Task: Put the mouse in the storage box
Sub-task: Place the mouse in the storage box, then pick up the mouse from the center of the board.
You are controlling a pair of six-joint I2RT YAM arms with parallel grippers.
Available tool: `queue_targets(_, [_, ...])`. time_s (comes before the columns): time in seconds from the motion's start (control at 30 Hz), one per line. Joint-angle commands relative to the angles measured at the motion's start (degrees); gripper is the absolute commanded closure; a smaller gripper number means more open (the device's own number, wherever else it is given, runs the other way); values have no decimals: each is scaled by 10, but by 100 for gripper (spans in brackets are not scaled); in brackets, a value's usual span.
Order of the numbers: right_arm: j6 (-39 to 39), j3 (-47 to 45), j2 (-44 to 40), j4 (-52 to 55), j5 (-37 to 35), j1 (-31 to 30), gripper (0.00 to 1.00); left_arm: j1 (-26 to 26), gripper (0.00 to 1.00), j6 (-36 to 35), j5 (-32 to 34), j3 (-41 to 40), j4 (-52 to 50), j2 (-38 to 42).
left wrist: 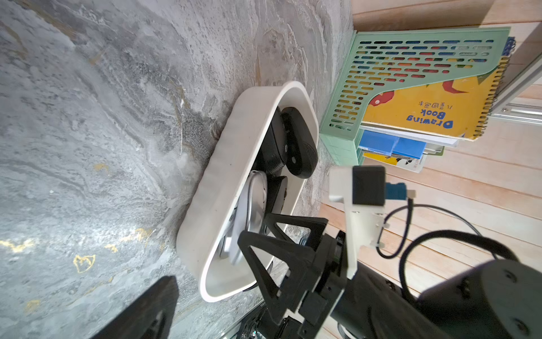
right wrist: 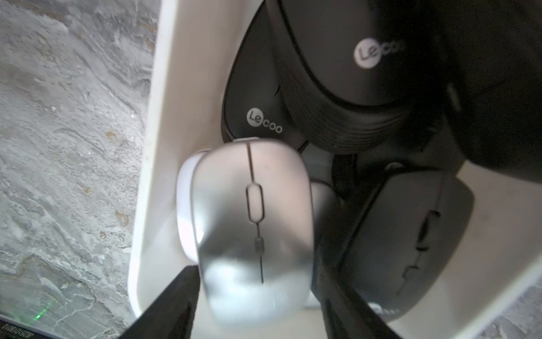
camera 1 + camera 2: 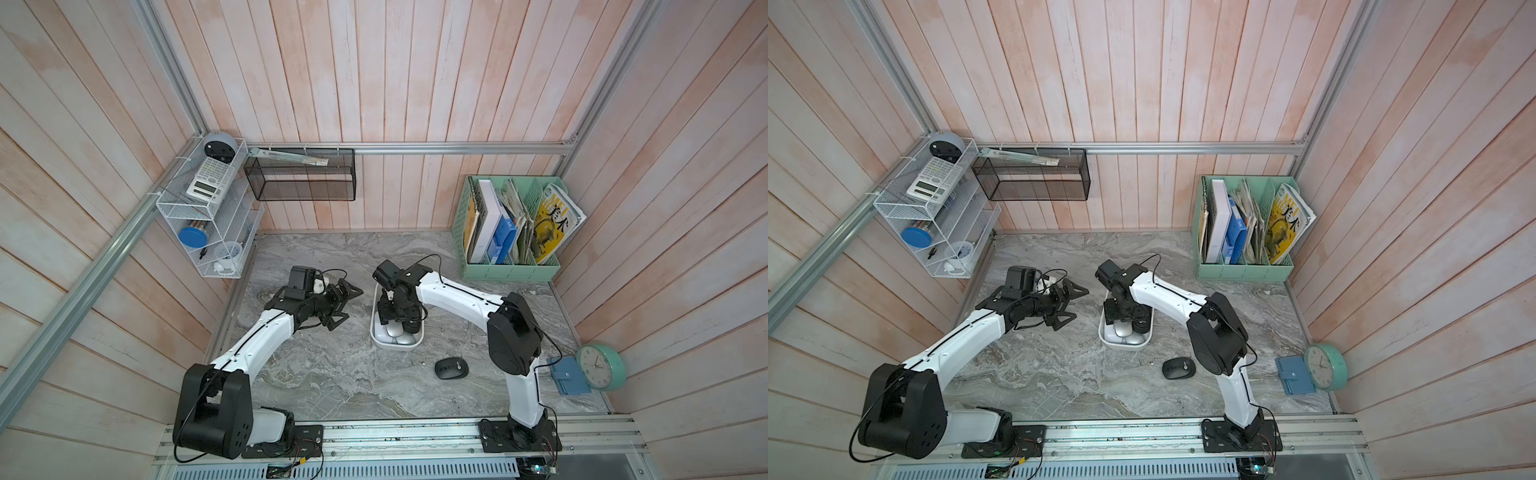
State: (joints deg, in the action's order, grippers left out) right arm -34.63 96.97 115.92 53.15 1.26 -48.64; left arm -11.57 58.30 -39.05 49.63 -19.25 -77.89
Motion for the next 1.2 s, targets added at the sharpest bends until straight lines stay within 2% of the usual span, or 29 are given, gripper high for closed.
queue_targets(0.0, [5, 14, -34, 23, -20, -8, 28, -2, 0, -1, -7, -8, 7, 11])
queue_targets(0.2, [6, -39, -101, 56, -61, -2, 27, -25, 0, -6, 6, -5, -5, 19])
queue_targets(0.4, [-27, -213, -240, 68, -82, 21, 30, -115, 0, -16, 52, 8, -25, 24])
queue_targets(0.57, [-76, -348, -342, 97, -45, 12, 35, -143, 0, 0, 56, 3, -4, 32])
queue_targets(0.73, [-109, -456, -416, 84, 16, -21, 47, -163, 0, 4, 62, -4, 15, 40])
queue_targets(0.9, [-120, -511, -421, 15, 43, -29, 48, -171, 0, 0, 80, -21, 32, 39])
queue_targets(1.17, [-90, -515, -338, -40, 51, -29, 47, -171, 0, 13, 96, -52, 38, 72])
